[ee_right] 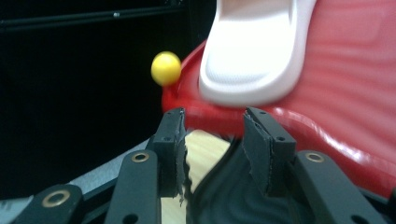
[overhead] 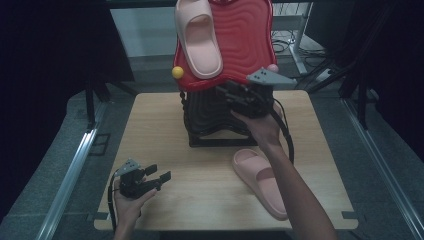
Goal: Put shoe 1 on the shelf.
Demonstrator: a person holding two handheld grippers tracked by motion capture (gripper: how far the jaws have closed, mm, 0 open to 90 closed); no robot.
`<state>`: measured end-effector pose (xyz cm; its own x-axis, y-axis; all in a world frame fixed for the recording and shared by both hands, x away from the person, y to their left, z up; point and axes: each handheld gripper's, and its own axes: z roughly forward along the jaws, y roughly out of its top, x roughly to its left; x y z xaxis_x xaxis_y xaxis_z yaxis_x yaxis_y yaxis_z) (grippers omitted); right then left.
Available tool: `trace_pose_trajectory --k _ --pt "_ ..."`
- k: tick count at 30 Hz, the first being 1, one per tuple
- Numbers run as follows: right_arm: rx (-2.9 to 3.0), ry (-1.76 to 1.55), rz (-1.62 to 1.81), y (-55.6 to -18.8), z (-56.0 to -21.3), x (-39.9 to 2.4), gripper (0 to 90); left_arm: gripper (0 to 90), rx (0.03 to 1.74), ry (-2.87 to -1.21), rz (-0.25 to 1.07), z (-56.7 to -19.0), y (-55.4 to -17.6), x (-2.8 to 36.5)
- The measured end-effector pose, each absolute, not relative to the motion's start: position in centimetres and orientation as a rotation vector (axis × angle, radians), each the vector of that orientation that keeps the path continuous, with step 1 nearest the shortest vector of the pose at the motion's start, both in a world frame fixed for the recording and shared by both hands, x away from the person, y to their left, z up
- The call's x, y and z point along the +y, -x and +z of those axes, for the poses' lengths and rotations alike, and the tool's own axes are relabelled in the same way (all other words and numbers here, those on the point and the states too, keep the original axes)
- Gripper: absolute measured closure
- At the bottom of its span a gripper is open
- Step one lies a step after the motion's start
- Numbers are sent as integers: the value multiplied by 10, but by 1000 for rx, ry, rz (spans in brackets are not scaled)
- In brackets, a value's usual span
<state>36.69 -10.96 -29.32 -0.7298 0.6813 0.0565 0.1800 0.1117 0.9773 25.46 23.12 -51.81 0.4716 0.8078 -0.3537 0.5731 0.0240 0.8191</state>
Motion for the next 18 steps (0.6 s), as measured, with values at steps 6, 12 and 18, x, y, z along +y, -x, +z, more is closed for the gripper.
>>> trace_pose_trajectory --k 6,12,18 --pt "2035 -858 1644 -351 -322 -132 587 282 1193 -1661 273 -521 -257 231" --pt "2082 -902 1636 -336 -364 -161 588 282 1190 -1661 267 -522 -257 230" --pt "2129 -944 1610 -325 -399 -185 588 281 1186 -1672 265 -523 -257 227"
